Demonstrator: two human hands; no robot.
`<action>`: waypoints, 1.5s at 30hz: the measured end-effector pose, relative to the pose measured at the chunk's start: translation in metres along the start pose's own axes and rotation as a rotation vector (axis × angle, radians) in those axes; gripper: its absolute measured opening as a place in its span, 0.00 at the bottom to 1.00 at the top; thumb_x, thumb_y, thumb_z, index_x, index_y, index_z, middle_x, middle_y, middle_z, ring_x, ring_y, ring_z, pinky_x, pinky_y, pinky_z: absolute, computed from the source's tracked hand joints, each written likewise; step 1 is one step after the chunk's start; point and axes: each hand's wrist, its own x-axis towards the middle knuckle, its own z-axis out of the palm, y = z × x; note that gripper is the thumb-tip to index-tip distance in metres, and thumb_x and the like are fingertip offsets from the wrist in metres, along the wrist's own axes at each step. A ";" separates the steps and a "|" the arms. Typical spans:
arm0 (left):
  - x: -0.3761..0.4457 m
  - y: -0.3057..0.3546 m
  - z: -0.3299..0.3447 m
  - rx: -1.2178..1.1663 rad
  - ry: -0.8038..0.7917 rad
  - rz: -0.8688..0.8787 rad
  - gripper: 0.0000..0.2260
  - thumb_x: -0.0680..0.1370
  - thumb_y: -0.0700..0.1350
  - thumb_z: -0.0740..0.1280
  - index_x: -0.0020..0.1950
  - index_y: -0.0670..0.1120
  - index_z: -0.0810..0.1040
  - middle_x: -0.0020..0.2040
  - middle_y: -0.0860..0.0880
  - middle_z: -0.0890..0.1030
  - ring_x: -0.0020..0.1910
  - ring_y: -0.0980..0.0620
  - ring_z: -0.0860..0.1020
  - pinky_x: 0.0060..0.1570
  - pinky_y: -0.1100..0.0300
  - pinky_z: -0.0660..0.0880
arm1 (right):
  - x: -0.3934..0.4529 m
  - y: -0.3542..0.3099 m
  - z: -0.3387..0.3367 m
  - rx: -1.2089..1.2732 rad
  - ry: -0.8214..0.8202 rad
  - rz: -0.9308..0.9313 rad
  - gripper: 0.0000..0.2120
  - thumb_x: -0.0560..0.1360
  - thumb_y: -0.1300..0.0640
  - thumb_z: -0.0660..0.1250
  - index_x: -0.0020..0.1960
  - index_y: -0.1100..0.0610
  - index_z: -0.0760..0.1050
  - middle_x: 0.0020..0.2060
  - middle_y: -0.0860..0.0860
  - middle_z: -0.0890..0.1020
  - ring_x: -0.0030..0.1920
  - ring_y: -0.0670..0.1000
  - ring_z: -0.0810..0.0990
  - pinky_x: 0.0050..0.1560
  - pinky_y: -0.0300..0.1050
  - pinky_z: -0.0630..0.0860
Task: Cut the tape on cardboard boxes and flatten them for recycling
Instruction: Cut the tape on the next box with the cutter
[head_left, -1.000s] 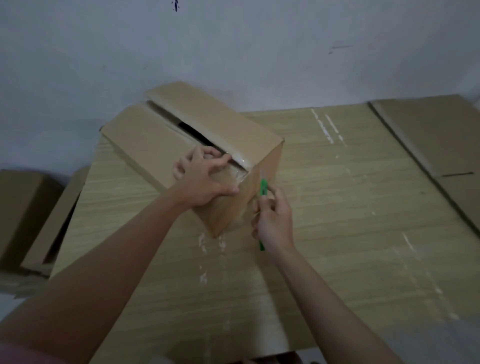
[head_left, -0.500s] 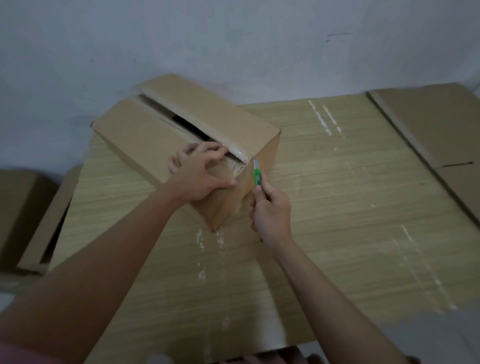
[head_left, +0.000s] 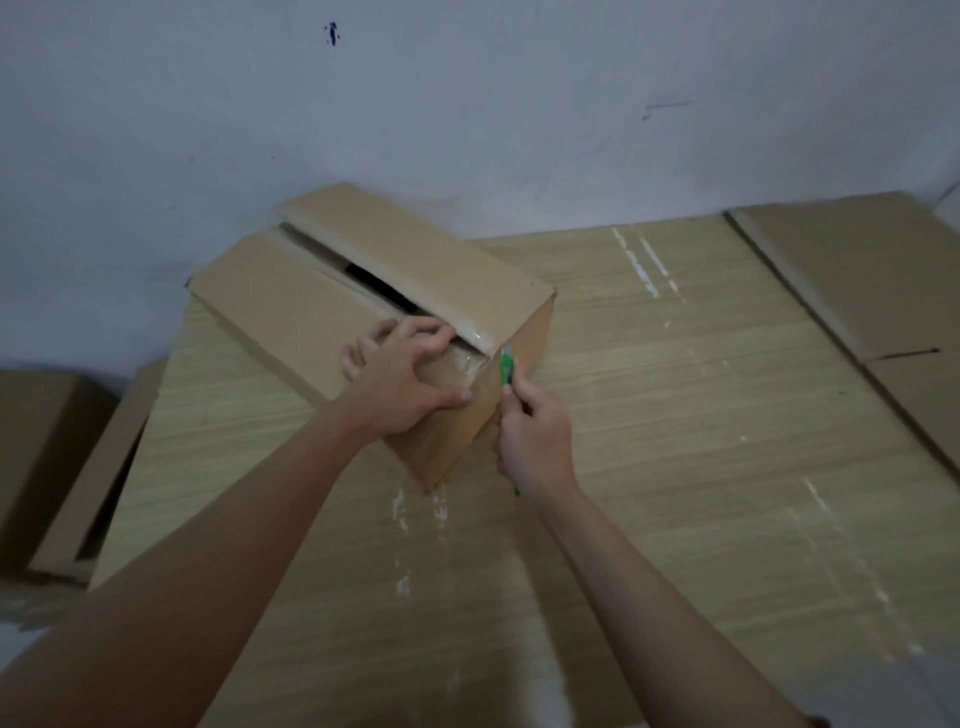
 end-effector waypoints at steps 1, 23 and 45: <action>0.001 0.001 0.000 0.003 -0.001 -0.001 0.32 0.68 0.56 0.74 0.70 0.57 0.69 0.68 0.62 0.65 0.72 0.53 0.52 0.71 0.43 0.43 | -0.001 0.000 -0.001 -0.012 -0.005 -0.002 0.19 0.78 0.61 0.59 0.68 0.56 0.72 0.36 0.36 0.67 0.38 0.36 0.65 0.42 0.37 0.65; 0.018 -0.006 -0.003 0.069 0.019 0.332 0.33 0.55 0.65 0.59 0.54 0.49 0.75 0.54 0.49 0.73 0.58 0.50 0.65 0.62 0.50 0.57 | -0.011 -0.053 -0.023 -0.536 -0.169 -0.154 0.15 0.77 0.65 0.60 0.61 0.60 0.78 0.61 0.55 0.78 0.64 0.54 0.74 0.57 0.36 0.66; 0.021 -0.015 -0.003 -0.033 -0.089 0.354 0.25 0.57 0.63 0.63 0.50 0.54 0.74 0.53 0.50 0.75 0.57 0.50 0.68 0.63 0.49 0.60 | -0.021 -0.061 -0.037 -0.622 -0.341 -0.196 0.11 0.75 0.66 0.61 0.47 0.60 0.82 0.27 0.45 0.72 0.35 0.45 0.71 0.32 0.36 0.63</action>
